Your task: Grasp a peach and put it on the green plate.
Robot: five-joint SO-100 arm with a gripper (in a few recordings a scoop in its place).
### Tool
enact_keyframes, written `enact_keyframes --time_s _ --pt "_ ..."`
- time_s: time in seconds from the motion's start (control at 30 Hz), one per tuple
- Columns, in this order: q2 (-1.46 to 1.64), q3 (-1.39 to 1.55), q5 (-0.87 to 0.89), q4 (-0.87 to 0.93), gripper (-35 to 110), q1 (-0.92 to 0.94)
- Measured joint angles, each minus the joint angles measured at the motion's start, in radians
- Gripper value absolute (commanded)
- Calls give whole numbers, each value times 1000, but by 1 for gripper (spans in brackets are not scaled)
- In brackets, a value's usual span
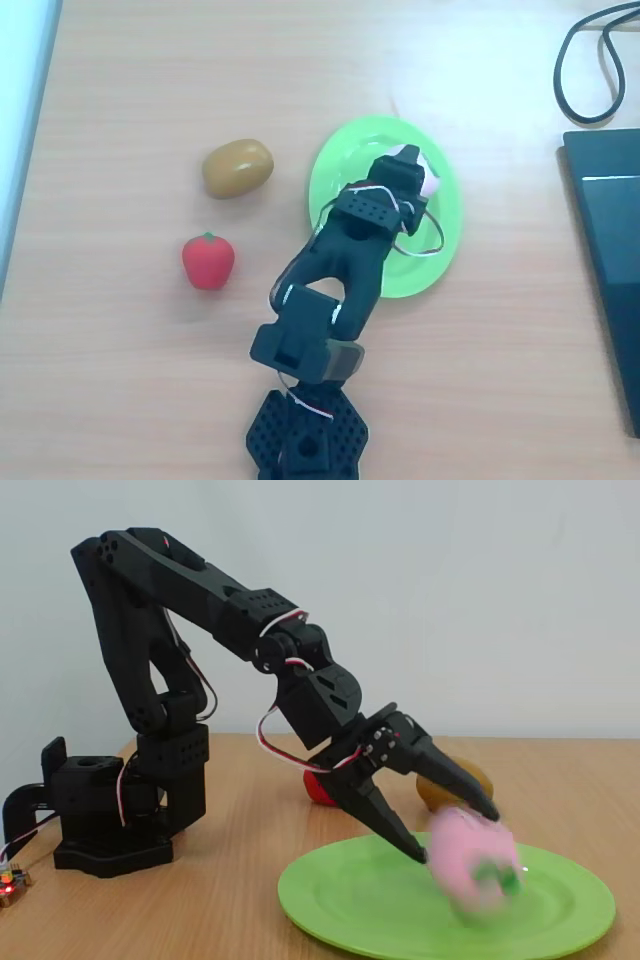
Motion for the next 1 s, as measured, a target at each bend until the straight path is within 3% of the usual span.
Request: enact_keyframes --time_s 0.5,0.9,1.0 --pt "46 0 -109 0 39 0" --pt "390 107 -109 0 10 -72" --pt "486 184 -109 0 -8 -124"
